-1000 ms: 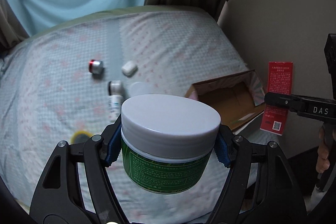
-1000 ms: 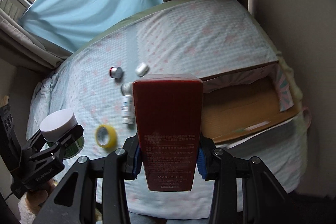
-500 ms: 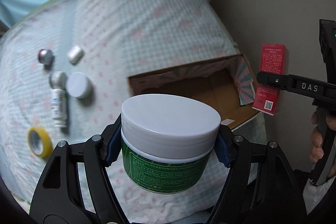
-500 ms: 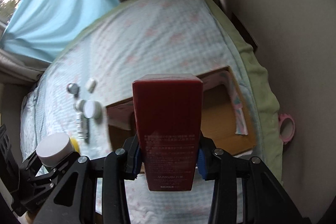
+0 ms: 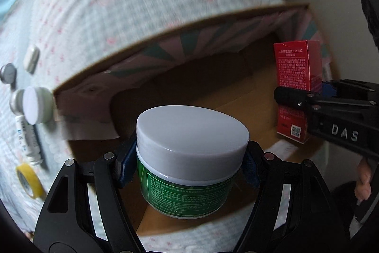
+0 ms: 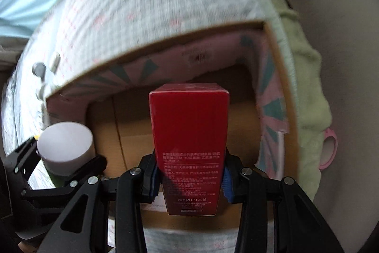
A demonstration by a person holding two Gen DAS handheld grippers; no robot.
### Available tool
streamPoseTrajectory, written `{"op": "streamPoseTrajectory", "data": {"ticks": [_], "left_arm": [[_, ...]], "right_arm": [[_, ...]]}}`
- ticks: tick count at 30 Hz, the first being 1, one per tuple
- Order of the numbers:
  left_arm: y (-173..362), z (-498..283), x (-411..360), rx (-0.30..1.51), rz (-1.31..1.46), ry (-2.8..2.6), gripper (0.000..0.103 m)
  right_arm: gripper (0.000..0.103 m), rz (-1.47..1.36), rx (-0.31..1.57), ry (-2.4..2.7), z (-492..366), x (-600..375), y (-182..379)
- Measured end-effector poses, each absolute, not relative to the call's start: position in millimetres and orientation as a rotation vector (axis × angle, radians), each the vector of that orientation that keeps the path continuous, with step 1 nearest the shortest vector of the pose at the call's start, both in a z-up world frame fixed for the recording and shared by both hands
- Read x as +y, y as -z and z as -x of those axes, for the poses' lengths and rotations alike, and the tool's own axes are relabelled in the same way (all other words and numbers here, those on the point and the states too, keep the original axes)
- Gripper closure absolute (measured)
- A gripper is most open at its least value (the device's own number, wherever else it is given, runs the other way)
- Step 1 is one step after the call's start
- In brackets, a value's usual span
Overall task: Organize rigid objects
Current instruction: 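Carry the green jar and red box over the cardboard box with both tools, then open both tools to drop the jar and red box into the cardboard box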
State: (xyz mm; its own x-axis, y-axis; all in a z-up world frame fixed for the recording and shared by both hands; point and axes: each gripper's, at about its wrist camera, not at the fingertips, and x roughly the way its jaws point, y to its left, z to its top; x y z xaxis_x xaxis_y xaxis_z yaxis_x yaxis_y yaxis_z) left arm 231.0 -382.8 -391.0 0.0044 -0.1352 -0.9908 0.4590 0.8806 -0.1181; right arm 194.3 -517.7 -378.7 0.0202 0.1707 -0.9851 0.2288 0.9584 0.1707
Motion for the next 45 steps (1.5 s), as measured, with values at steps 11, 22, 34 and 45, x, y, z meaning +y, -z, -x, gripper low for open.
{"op": "streamPoseTrajectory", "data": {"ticks": [11, 22, 34, 45], "left_arm": [[423, -235, -390, 1.532, -0.349, 0.466, 0.034], [377, -246, -375, 1.408, -0.31, 0.403, 0.0], [339, -237, -355, 1.37, -0.282, 0.403, 0.0], [264, -199, -313, 1.271, -0.225, 0.39, 0.0]], "right_arm": [[0.065, -0.258, 1.633, 0.035, -199, -523, 407], [0.015, -0.425, 1.549, -0.04, -205, -532, 390], [0.0, -0.407, 1.484, -0.02, -190, -520, 348], [0.0, -0.295, 1.499, -0.001, -166, -496, 286]]}}
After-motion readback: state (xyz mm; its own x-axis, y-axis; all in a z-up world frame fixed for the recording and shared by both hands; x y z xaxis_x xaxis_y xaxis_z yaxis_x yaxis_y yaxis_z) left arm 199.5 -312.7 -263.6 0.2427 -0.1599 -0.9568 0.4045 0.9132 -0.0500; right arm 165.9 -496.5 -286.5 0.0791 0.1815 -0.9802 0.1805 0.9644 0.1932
